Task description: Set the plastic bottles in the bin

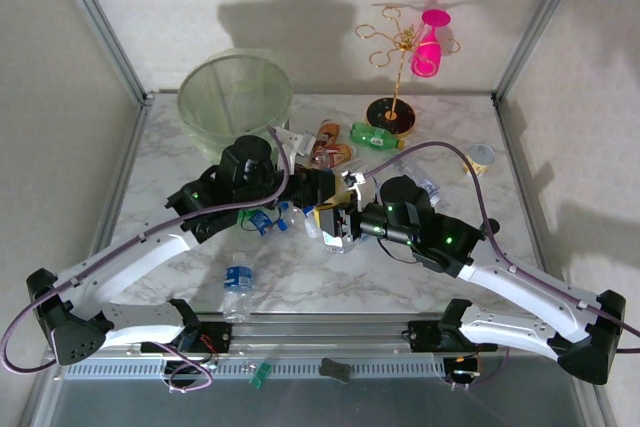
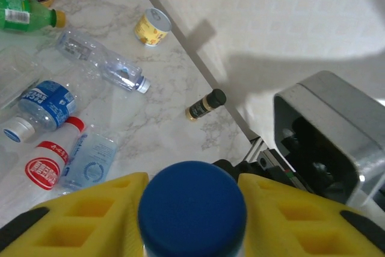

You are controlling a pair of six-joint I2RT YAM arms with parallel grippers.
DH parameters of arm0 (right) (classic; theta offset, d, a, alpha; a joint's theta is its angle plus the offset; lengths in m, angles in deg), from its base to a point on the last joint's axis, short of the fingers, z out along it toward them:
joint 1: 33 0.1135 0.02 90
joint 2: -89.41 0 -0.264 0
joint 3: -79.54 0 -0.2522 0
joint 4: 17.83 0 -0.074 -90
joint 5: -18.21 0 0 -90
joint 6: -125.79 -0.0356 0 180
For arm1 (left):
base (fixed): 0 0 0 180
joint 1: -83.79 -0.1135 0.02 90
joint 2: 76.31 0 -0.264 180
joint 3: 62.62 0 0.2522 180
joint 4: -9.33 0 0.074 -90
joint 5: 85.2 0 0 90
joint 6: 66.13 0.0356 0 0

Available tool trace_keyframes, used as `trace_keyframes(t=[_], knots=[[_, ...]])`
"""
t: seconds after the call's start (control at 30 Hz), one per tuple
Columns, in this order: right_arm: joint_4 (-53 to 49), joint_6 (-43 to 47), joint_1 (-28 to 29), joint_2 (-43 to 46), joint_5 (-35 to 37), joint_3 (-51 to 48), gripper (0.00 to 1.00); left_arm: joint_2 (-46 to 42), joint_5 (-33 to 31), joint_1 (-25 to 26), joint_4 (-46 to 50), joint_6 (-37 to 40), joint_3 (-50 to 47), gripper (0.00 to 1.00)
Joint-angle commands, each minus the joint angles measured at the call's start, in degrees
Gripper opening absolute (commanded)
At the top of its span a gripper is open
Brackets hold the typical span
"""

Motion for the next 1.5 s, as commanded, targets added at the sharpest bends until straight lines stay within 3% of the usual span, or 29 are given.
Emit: trace_keyframes(t=[0.0, 0.1, 0.23, 0.4, 0.53, 0.67, 0.93, 1.2, 1.47], knots=[[2.7, -1.0, 0.5, -0.6, -0.5, 1.1, 0.29, -0.2, 1.4, 0.5, -0.4, 0.8, -0.8, 0.31], [2.3, -1.4, 0.5, -1.2, -0.2, 0.8, 0.29, -0.8, 0.4, 0.5, -0.1, 1.1, -0.3, 0.2], [1.6, -1.5, 0.5, -1.3, 1.2, 0.5, 0.34, -1.2, -0.2, 0.5, -0.2, 0.8, -0.2, 0.16], [0.7, -1.5, 0.5, -0.6, 3.0, 0.3, 0.57, -1.2, -2.4, 0.5, -0.3, 0.8, -0.4, 0.14], [-0.6, -1.5, 0.5, 0.5, 4.0, -0.4, 0.85, -0.8, -4.3, 0.3, 0.6, 1.5, 1.0, 0.13], [-2.0, -1.4, 0.5, 2.5, 5.2, -1.3, 0.98, 0.2, -6.6, -1.0, 2.8, 2.1, 3.3, 0.12], [-6.2, -0.9, 0.5, 6.7, 12.8, -1.6, 0.99, 0.4, -5.5, -10.9, 2.5, -0.7, 7.4, 0.1], [-6.7, -0.3, 0.5, 9.1, 13.6, -1.9, 0.99, 0.3, -5.7, -22.8, -1.8, -5.4, 9.2, 0.03], [-5.1, 0.1, 0.5, 9.6, 14.6, -3.0, 0.99, 0.4, -11.3, -32.1, -10.2, -14.7, 10.6, 0.0]])
